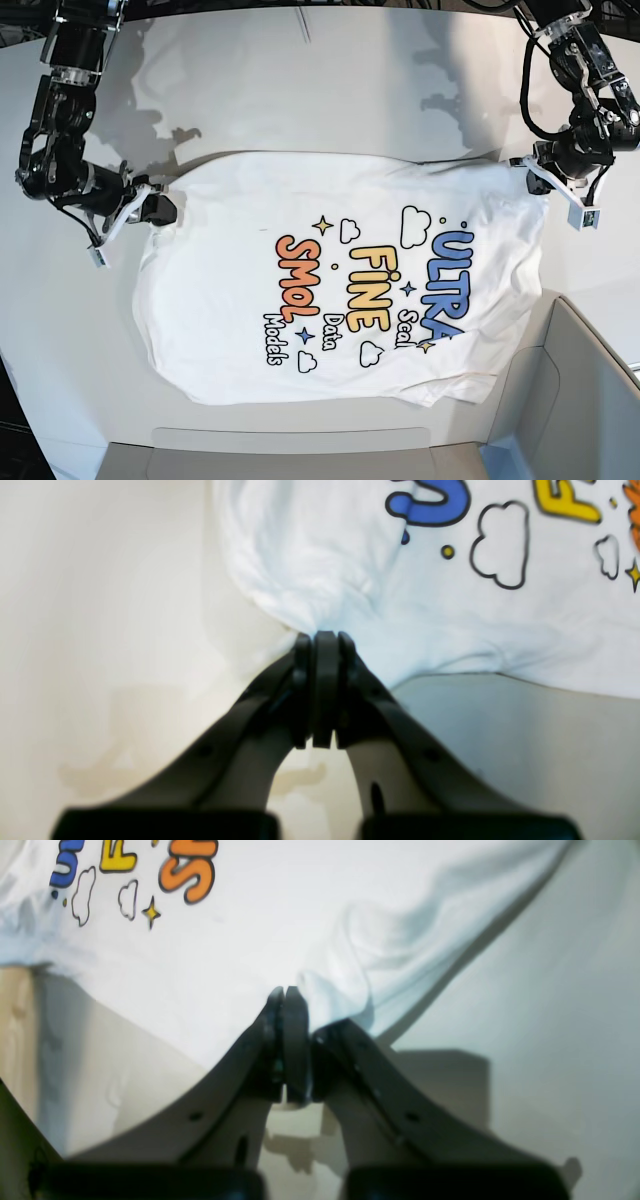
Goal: Layout the t-shirt on the table in an organized manner, then fold the t-shirt properly
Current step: 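Pull the shirt corners apart with both grippers to smooth it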
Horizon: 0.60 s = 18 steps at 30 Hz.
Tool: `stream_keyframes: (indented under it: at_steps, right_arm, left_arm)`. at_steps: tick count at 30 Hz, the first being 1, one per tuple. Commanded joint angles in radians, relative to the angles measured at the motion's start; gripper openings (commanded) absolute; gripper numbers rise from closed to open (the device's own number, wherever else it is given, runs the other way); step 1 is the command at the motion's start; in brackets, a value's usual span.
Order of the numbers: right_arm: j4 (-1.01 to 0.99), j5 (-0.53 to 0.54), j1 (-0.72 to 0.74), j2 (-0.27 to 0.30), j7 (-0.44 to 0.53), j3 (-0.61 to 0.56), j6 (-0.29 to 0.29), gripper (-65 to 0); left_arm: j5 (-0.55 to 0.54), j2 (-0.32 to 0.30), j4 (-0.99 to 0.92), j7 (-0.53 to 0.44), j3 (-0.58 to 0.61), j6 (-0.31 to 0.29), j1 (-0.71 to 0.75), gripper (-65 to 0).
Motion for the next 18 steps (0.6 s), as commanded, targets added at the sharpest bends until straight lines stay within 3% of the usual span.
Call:
stream_keyframes:
  at_steps: [1, 6, 11, 18]
  right_arm:
    - [0.037, 0.026, -0.008, 0.015, 0.020, 0.006, 0.001, -65.0]
    - [0.123, 0.057, -0.149, -0.007, 0.009, 0.116, 0.001, -65.0]
    - [0.125, 0.112, -0.233, -0.009, -0.015, 0.124, 0.003, -65.0]
    - [0.128, 0.113, -0.287, -0.009, -0.015, 0.124, 0.003, -65.0]
  left_arm:
    - [-0.007, -0.012, 0.016, -0.015, -0.006, 0.002, 0.008, -65.0]
    - [-0.007, -0.012, 0.016, -0.015, -0.071, 0.002, 0.086, -65.0]
    - [-0.007, -0.012, 0.016, -0.015, -0.152, 0.002, 0.149, -65.0]
    - [-0.007, -0.004, 0.016, -0.015, -0.161, 0.002, 0.237, -65.0]
